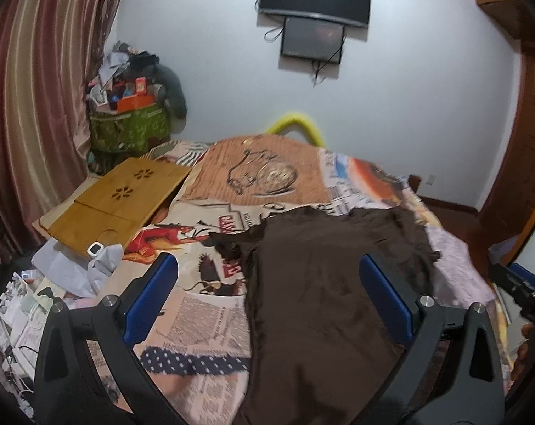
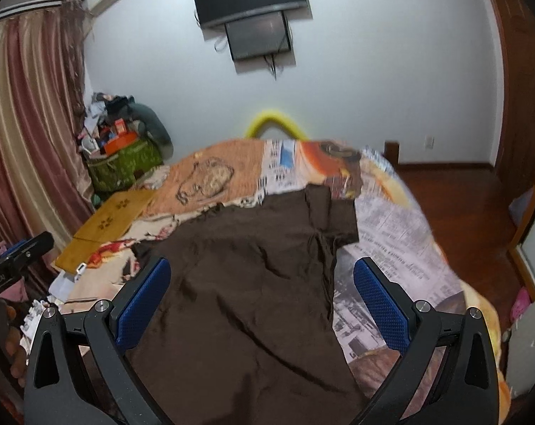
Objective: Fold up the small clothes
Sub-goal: 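Lower the left gripper onto the shirt's side edge and close it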
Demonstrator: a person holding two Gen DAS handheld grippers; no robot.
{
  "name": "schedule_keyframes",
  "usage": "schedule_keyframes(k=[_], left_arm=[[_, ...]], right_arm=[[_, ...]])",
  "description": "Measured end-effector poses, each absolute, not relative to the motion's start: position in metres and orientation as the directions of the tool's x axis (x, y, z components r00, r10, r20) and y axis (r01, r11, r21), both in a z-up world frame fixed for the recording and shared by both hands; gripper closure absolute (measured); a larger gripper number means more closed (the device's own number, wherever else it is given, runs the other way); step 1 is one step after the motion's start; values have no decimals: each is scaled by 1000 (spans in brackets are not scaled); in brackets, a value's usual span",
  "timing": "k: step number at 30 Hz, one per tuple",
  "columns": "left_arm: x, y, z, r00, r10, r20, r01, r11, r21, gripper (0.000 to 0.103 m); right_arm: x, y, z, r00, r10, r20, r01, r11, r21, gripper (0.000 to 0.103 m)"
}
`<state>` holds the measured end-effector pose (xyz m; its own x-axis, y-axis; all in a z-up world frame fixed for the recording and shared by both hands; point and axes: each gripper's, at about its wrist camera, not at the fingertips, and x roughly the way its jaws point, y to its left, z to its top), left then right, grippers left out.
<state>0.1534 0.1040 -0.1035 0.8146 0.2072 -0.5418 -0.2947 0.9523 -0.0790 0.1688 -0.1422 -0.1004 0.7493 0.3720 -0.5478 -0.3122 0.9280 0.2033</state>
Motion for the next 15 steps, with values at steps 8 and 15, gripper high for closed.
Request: schedule_keyframes(k=[8,15], left_arm=[[229,141,-147,740,200,-642,-285,958,-31,0],[290,182,-187,651,188,-735,-330,943,-50,0]], right_arm=[[228,-149,-127,711,304,-634,-259,952,165,1],[281,-159,-140,703,218,-677,-219,972,86,16]])
